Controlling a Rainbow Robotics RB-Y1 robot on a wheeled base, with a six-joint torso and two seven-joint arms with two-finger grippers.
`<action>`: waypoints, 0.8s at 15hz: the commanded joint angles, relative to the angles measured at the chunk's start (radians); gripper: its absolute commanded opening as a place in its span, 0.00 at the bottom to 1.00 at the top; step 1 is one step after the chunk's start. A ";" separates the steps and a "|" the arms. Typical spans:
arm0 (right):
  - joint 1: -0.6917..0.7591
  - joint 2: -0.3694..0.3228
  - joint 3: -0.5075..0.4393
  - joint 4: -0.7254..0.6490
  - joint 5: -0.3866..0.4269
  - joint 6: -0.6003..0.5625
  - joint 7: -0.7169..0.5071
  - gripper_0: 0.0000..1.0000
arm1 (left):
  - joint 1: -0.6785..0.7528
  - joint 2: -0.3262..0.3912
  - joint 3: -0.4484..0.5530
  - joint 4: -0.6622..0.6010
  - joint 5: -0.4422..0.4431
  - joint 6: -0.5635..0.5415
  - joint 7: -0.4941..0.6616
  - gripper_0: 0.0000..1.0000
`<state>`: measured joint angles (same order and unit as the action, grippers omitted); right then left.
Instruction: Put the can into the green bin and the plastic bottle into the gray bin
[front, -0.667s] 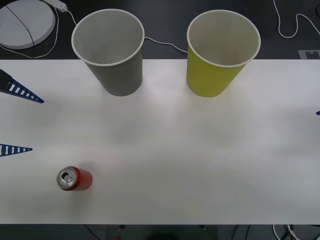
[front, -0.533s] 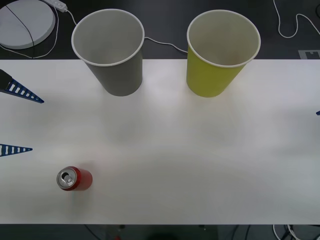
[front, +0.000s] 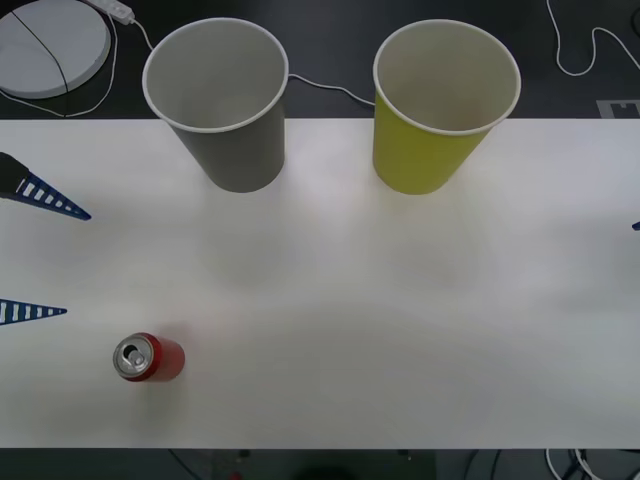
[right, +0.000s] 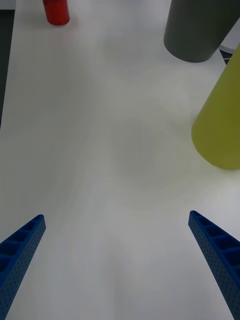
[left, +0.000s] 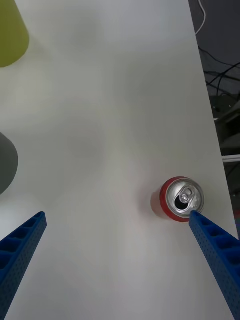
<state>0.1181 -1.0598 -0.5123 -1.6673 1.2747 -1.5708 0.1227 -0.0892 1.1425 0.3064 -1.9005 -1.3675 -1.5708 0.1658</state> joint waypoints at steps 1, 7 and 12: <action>0.000 0.000 0.000 0.000 0.000 0.000 0.000 1.00 | 0.000 0.000 -0.016 0.090 0.047 0.000 -0.052 1.00; 0.000 0.000 0.000 0.000 0.000 0.000 0.000 1.00 | 0.000 0.000 -0.118 0.330 0.130 0.000 -0.341 1.00; 0.000 0.000 0.000 0.000 0.000 0.000 0.000 1.00 | 0.000 -0.001 -0.207 0.500 0.197 0.000 -0.555 1.00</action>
<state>0.1181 -1.0598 -0.5123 -1.6673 1.2747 -1.5708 0.1227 -0.0890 1.1417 0.1138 -1.4267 -1.1824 -1.5708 -0.3575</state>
